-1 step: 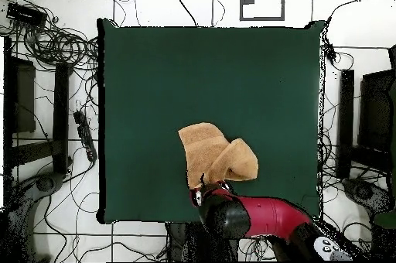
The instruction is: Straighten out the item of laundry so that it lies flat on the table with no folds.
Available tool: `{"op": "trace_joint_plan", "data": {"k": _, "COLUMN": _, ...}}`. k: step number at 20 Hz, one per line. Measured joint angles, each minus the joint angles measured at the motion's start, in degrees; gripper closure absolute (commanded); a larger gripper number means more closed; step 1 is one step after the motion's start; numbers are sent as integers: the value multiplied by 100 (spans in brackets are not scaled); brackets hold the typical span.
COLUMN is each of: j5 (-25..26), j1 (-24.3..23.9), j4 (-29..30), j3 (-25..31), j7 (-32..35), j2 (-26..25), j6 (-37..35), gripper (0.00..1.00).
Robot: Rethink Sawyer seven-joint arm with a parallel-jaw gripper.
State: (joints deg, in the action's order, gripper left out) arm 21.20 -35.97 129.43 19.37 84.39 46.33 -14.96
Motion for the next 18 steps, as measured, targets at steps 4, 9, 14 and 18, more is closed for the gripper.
{"op": "trace_joint_plan", "data": {"k": 4, "j5": -117, "j1": -23, "j4": -7, "j3": 100, "j7": 0, "j2": 294, "j6": -399, "gripper": 100}}
{"op": "trace_joint_plan", "data": {"k": 9, "j5": -360, "j1": -83, "j4": -25, "j3": 272, "j7": 0, "j2": 724, "j6": -856, "gripper": 100}}
{"op": "trace_joint_plan", "data": {"k": 14, "j5": -578, "j1": -94, "j4": -65, "j3": 339, "j7": 0, "j2": 1079, "j6": -1197, "gripper": 100}}
{"op": "trace_joint_plan", "data": {"k": 18, "j5": -766, "j1": -90, "j4": -156, "j3": 342, "j7": 0, "j2": 1419, "j6": -1563, "gripper": 100}}
